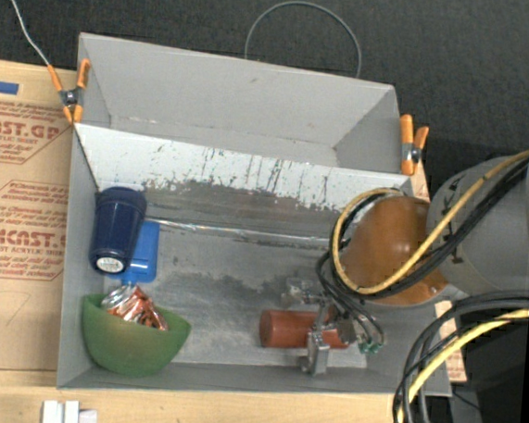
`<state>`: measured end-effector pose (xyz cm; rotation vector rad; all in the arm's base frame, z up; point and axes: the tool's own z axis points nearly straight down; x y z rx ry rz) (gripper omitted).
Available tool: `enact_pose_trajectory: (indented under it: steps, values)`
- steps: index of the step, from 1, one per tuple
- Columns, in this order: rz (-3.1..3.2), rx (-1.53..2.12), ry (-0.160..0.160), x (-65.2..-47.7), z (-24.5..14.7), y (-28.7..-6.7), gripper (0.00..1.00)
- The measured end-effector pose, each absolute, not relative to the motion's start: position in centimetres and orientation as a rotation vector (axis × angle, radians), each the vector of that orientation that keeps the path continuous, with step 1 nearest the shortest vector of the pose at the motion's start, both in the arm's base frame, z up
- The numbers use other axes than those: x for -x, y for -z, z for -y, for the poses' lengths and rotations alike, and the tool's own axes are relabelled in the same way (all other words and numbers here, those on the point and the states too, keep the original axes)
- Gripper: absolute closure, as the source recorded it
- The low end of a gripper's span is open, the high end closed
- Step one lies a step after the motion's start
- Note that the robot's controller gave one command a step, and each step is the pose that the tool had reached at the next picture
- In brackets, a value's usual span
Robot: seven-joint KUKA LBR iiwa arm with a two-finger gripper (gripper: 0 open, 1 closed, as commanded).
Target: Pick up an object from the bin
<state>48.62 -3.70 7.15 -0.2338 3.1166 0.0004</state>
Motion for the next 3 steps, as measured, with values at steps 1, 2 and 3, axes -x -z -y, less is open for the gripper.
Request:
enact_pose_trajectory:
  steps: [1, 2, 3]
  values:
    - [-3.114, 0.328, -0.001, -48.83, 5.53, -7.50, 1.00]
    - [-3.114, 0.328, -0.001, -48.83, 5.52, -7.50, 1.00]
    - [-3.116, 0.328, -0.002, -48.75, 5.52, -7.76, 1.00]
